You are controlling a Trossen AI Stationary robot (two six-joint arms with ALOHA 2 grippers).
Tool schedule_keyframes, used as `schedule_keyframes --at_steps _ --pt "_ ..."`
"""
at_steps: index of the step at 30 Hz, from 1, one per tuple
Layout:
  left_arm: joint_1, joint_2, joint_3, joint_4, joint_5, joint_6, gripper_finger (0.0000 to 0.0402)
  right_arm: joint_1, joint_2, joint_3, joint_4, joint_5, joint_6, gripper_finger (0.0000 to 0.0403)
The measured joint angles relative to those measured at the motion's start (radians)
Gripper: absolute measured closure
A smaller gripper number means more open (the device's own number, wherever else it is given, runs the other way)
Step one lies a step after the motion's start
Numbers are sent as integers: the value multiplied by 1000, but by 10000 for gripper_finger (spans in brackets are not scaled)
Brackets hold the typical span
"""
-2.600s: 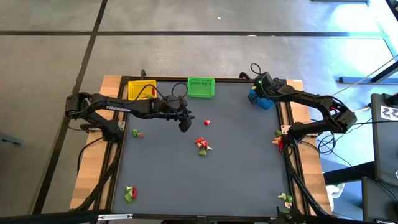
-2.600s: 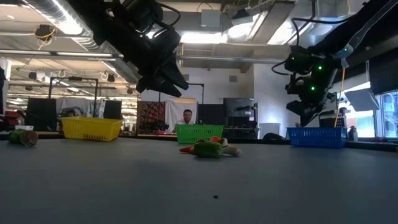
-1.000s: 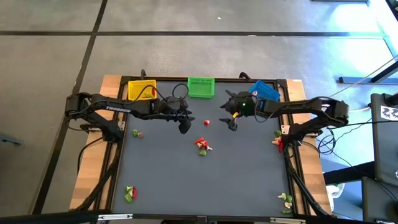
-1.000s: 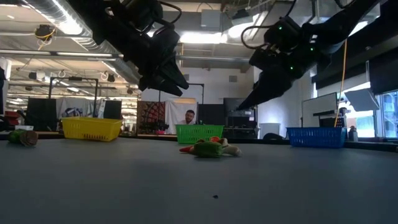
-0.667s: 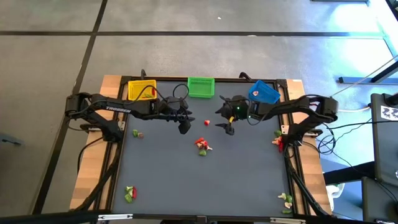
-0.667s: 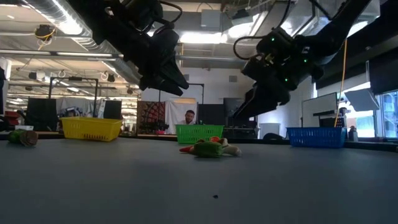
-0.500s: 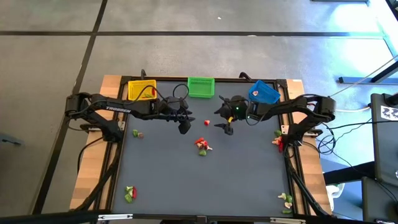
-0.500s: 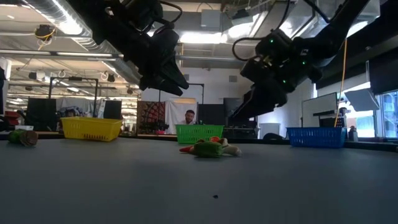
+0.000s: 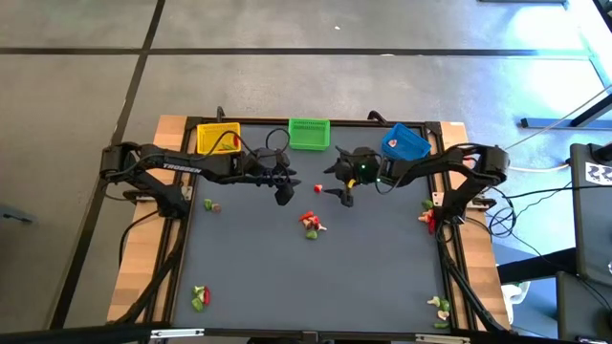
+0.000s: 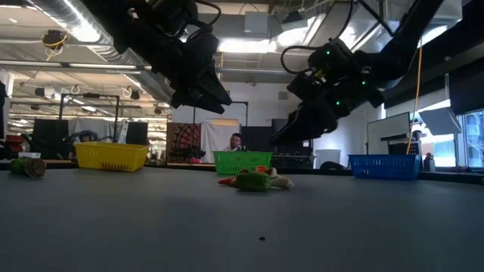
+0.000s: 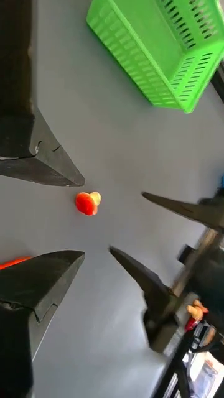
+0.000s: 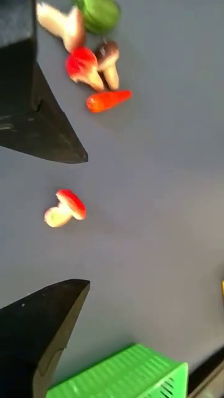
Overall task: Sort produce into baskets
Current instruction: Put the red mushroom into the blue basket
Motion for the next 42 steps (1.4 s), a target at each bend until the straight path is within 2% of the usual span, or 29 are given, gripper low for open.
schedule_keyframes --at_steps 7,12,19,32,35,40,42 --pt "-5 0 0 -3 0 -2 226 0 130 0 146 1 42 121" --pt "-4 0 0 -5 0 -6 226 0 190 1 184 1 61 138" --pt "-4 0 0 0 0 -82 226 0 224 1 230 -1 64 150" --pt "-8 0 0 -5 -18 -83 226 2 238 2 305 -7 80 150" --pt "-11 0 0 -4 -18 -84 226 22 238 2 304 48 81 150" --pt "-11 0 0 -5 -18 -127 226 71 245 7 304 59 57 150" --pt "-10 0 0 -5 -18 -127 226 82 251 12 290 93 56 150"
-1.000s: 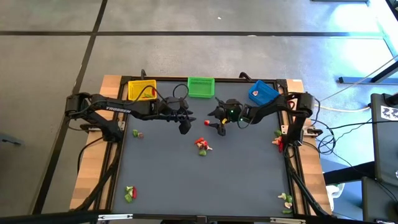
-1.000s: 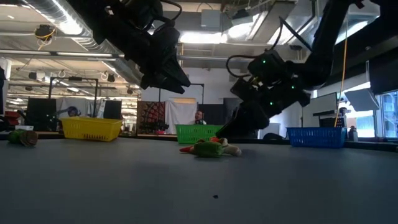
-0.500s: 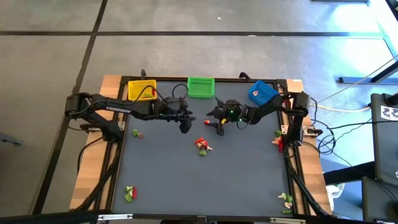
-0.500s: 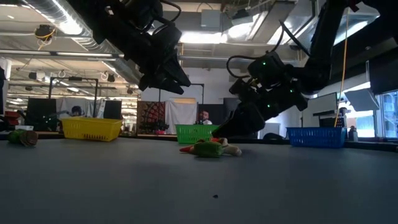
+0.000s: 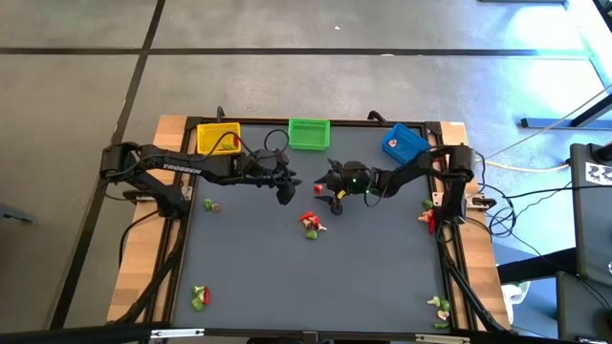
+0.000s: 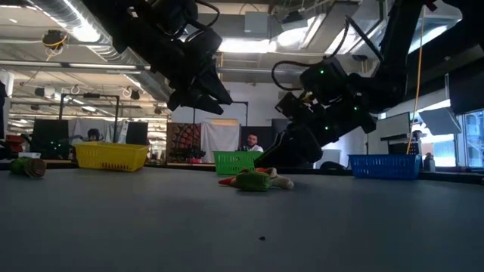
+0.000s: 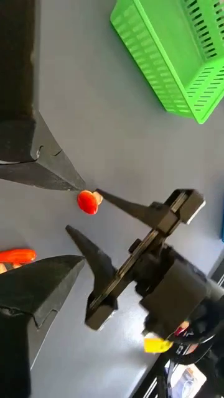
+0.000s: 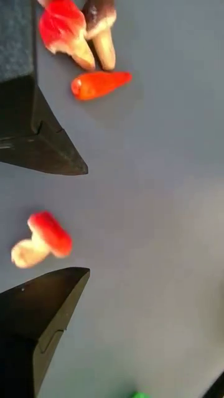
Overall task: Sort produce into baskets
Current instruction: Put the red mushroom into the blue basket
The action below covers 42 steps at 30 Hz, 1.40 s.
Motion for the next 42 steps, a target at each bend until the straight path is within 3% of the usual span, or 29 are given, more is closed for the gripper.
schedule_keyframes --at_steps 3,11,21,24,31,42 --pt "-3 0 0 -1 0 3 226 2 24 12 -6 58 0 150" --pt "-22 0 0 -1 0 7 226 2 74 86 -108 57 5 164" --pt "-22 0 0 -4 0 9 226 4 71 93 -159 50 6 340" --pt "-22 0 0 -4 0 17 226 4 70 92 -166 50 6 369" --pt "-22 0 0 -6 0 21 226 2 1 87 -271 72 0 350" --pt "-22 0 0 -8 0 41 226 -18 -284 80 -670 265 -125 358"
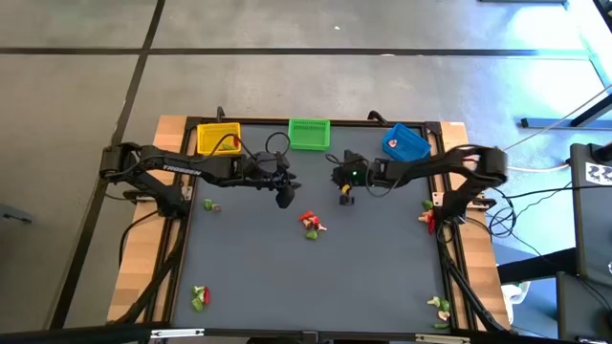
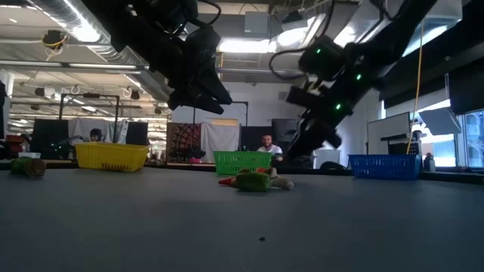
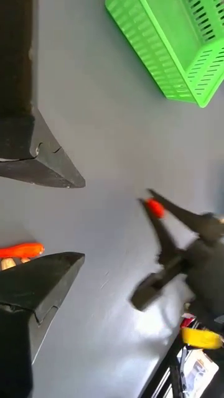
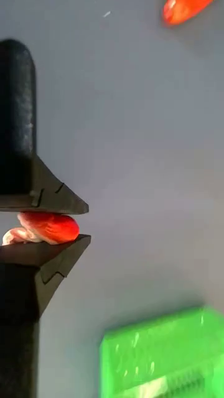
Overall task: Sort produce into baskets
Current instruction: Put the red mushroom into the blue basket
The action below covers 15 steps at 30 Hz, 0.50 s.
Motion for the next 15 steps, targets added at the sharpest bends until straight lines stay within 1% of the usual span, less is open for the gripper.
schedule_keyframes --at_steps 3,6,11,15 --pt "0 0 0 0 0 6 226 -37 -104 -27 -91 2 -5 358" --pt "0 0 0 0 0 11 226 -95 -209 -73 -143 15 -6 358" --pt "0 0 0 0 0 18 226 -237 -370 -114 -234 55 -1 357" --pt "0 0 0 1 0 18 226 -359 -444 -113 -293 51 15 357"
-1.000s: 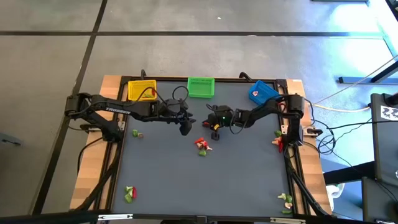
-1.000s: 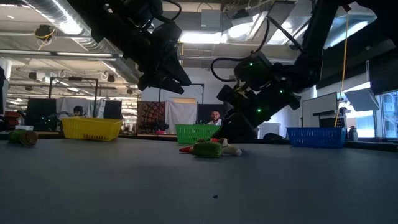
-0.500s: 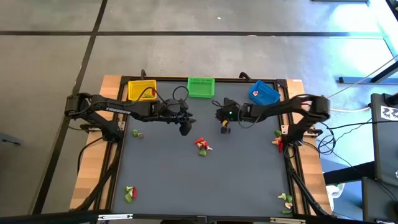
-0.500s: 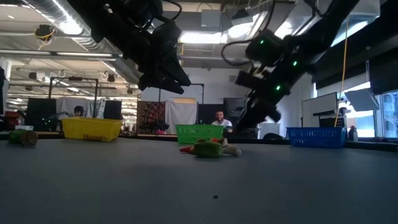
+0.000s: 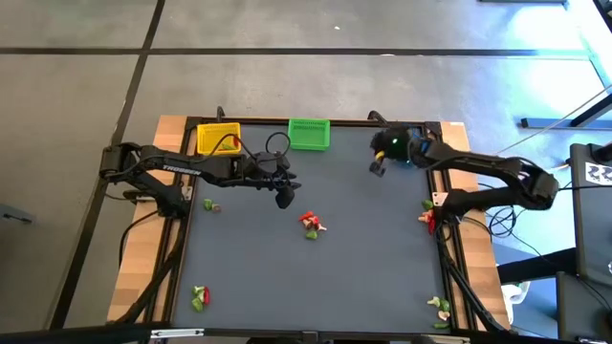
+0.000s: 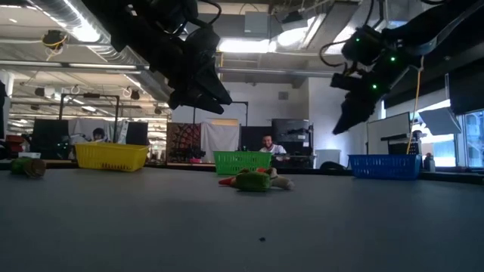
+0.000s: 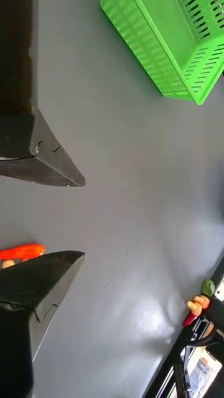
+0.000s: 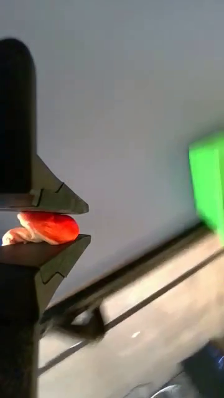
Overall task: Sort produce into baskets
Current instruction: Put the red mushroom into the blue basket
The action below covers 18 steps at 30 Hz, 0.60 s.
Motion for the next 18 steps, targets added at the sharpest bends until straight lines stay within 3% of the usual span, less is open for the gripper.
schedule_keyframes --at_steps 8,18 --pt "0 0 0 2 0 0 226 -226 -6 0 -9 4 104 356" --pt "-3 0 0 2 0 14 226 -365 84 0 -35 -23 138 356"
